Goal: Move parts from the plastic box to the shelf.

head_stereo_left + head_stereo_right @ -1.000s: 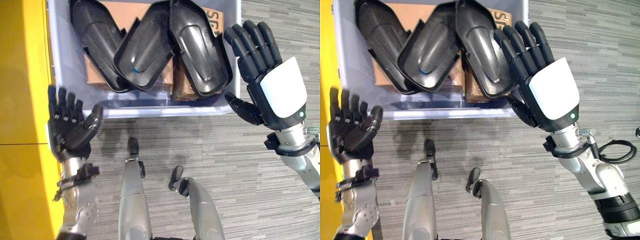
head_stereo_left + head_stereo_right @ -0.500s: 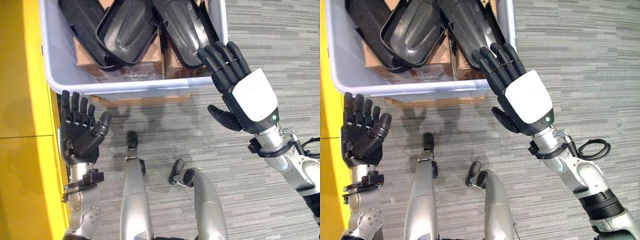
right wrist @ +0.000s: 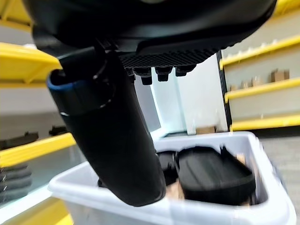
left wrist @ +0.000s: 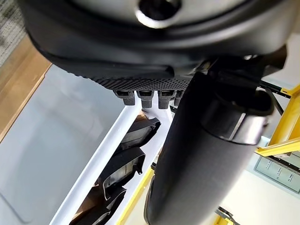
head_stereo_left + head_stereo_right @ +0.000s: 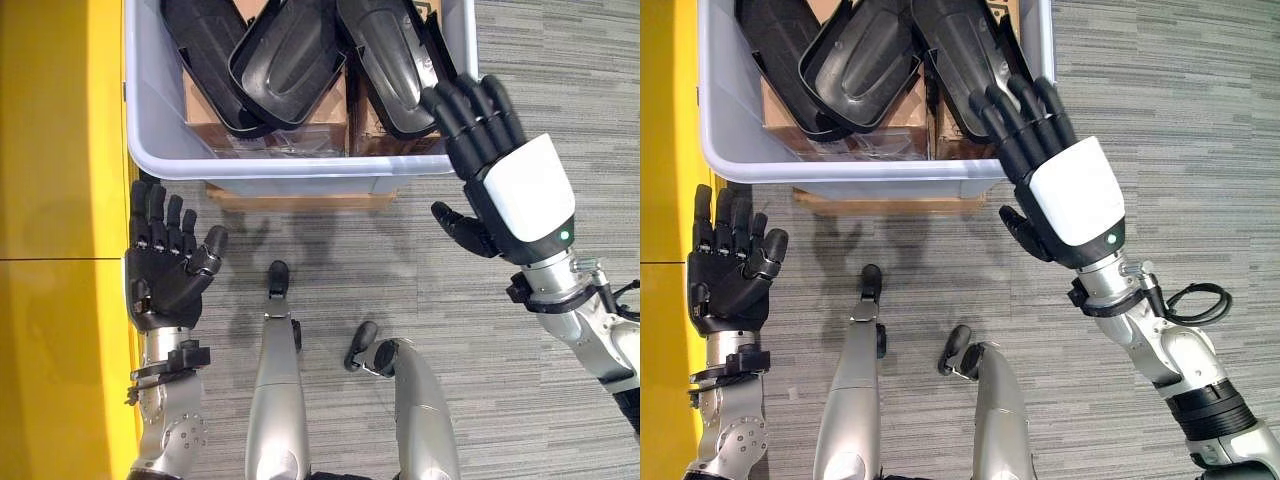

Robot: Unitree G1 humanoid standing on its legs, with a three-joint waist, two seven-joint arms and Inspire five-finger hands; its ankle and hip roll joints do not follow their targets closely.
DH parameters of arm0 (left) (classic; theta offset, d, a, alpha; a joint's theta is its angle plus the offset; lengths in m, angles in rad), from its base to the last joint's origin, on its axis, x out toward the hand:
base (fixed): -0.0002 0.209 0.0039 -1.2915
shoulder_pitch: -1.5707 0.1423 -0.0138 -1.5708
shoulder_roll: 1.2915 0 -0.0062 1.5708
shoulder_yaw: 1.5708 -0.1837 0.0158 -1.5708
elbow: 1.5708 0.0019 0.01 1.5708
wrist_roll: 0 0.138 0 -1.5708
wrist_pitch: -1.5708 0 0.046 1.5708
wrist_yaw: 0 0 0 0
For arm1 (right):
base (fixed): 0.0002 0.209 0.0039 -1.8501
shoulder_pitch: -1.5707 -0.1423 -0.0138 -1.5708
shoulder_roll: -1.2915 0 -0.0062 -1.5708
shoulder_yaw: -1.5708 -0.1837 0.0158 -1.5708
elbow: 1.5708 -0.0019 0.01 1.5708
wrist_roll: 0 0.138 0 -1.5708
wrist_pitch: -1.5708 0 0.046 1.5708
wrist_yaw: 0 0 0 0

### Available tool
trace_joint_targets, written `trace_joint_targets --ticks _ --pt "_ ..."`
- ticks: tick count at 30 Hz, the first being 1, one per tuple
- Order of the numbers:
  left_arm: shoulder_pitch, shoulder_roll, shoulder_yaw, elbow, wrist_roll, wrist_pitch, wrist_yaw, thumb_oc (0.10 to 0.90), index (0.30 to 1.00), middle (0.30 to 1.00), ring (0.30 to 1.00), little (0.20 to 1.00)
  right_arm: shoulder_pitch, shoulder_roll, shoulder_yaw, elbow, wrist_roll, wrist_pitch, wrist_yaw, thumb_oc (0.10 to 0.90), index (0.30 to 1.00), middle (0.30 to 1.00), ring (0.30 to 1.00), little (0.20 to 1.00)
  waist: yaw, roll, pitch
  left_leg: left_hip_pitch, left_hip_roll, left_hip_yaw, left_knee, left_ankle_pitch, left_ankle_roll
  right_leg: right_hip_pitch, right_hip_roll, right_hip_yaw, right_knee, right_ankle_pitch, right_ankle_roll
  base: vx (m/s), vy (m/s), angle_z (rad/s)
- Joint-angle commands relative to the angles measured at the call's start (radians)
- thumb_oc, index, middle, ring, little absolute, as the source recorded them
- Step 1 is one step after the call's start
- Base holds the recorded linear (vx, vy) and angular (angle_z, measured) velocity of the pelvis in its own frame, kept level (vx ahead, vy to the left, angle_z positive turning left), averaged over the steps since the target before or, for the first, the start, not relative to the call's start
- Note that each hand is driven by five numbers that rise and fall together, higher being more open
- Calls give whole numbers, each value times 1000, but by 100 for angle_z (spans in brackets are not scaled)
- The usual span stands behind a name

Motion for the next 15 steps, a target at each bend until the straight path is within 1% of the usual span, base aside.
trace_joint_targets --ticks 1,4,5,9,15 --pt "-17 8 26 -110 47 -56 -38 900 1000 1000 1000 1000 -98 2 -123 -104 70 -77 -141 900 1000 1000 1000 1000 -10 49 -14 91 -50 58 -33 -101 54 38 27 -10 37 29 67 0 0 0" --pt "-12 -3 24 -114 48 -48 -42 900 1000 1000 1000 1000 -74 41 -171 -143 92 -133 -175 900 1000 1000 1000 1000 -16 55 -14 113 -54 63 -34 -107 55 55 26 -2 35 27 67 3 14 0" --pt "-10 -7 22 -119 45 -42 -36 900 1000 1000 1000 1000 -66 67 -199 -174 119 -156 -175 900 1000 1000 1000 1000 -21 60 -14 127 -56 66 -33 -111 55 66 24 4 34 26 68 12 40 -2" --pt "-9 -16 16 -130 48 -37 -29 900 1000 1000 1000 1000 -73 91 -238 -218 119 -164 -167 900 1000 1000 1000 1000 -25 67 -14 157 -60 73 -36 -119 56 92 22 13 24 26 67 7 23 -4" --pt "0 -18 4 -132 23 -38 -68 900 1000 1000 1000 1000 -118 72 -249 -220 92 -139 -119 900 1000 1000 1000 1000 -18 76 -14 215 -62 73 -48 -126 54 150 21 17 -1 28 63 0 0 0"
